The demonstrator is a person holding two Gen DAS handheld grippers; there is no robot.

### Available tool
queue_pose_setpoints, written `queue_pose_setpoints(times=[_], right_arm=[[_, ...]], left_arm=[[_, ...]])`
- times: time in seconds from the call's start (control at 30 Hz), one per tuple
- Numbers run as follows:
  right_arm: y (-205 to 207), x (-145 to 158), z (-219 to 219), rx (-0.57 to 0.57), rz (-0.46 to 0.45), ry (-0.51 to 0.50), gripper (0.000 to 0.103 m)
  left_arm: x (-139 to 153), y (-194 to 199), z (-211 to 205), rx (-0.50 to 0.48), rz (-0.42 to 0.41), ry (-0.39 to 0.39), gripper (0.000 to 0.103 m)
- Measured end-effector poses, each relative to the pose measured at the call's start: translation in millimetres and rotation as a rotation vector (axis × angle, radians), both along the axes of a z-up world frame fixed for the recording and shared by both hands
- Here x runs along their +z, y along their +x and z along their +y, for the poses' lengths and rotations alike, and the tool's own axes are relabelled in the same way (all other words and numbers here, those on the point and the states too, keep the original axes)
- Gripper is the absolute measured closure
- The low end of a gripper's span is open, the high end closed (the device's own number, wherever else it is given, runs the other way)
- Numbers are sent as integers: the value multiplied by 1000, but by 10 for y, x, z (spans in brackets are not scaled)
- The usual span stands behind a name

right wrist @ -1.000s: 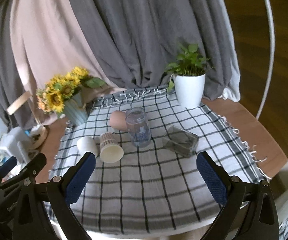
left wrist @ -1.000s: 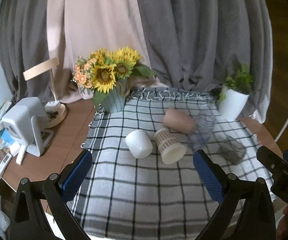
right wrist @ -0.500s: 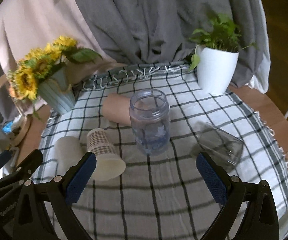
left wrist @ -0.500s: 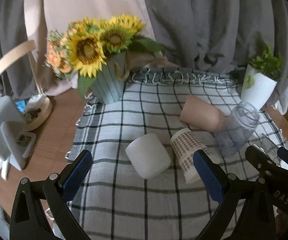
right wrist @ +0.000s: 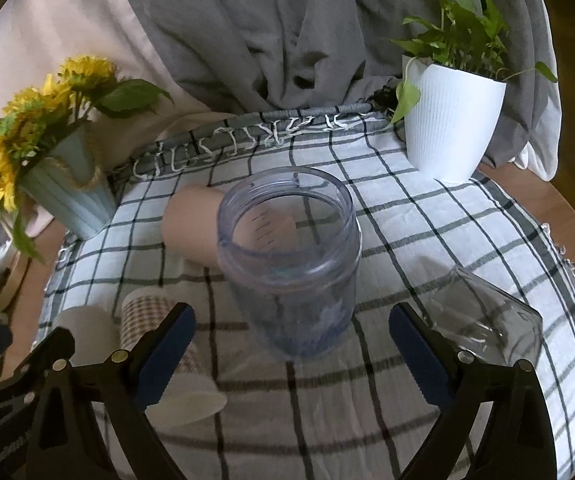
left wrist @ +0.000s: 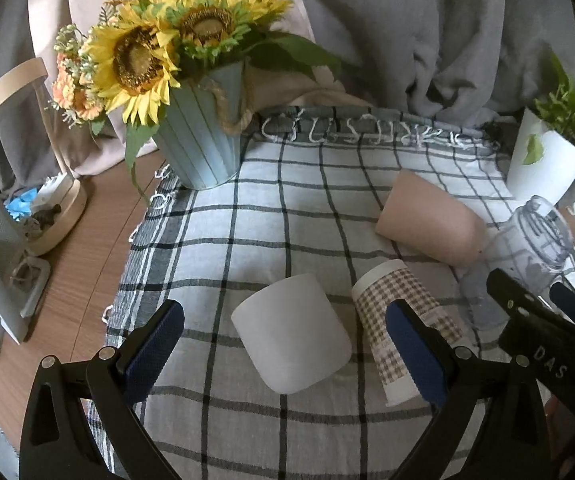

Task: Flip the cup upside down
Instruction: 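Move the right tool toward the clear 'Happy Cat' jar, fingers around it, then close the right gripper on the jar's side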

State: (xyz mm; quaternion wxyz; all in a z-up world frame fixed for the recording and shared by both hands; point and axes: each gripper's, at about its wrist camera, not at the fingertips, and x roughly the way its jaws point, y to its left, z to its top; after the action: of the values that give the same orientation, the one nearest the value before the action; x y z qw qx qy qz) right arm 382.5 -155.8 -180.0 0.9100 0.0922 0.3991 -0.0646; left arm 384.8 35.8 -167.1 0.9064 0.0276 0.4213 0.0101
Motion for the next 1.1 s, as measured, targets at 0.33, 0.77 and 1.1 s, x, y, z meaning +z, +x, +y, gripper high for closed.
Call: queue_pose_setpoints(times=[0.33,0.77,1.1], right_arm=[[188,-202,-90,-23,-10,39,24],[155,0,-159,-20,-3,22,30],[-180,305,-201,24,152,34,30]], left_arm=[[-49,131,-93,-21,-5,25,0],[54,64,-131,-64,10,-50,0],[250,-169,-93,-92,7,-67,0]])
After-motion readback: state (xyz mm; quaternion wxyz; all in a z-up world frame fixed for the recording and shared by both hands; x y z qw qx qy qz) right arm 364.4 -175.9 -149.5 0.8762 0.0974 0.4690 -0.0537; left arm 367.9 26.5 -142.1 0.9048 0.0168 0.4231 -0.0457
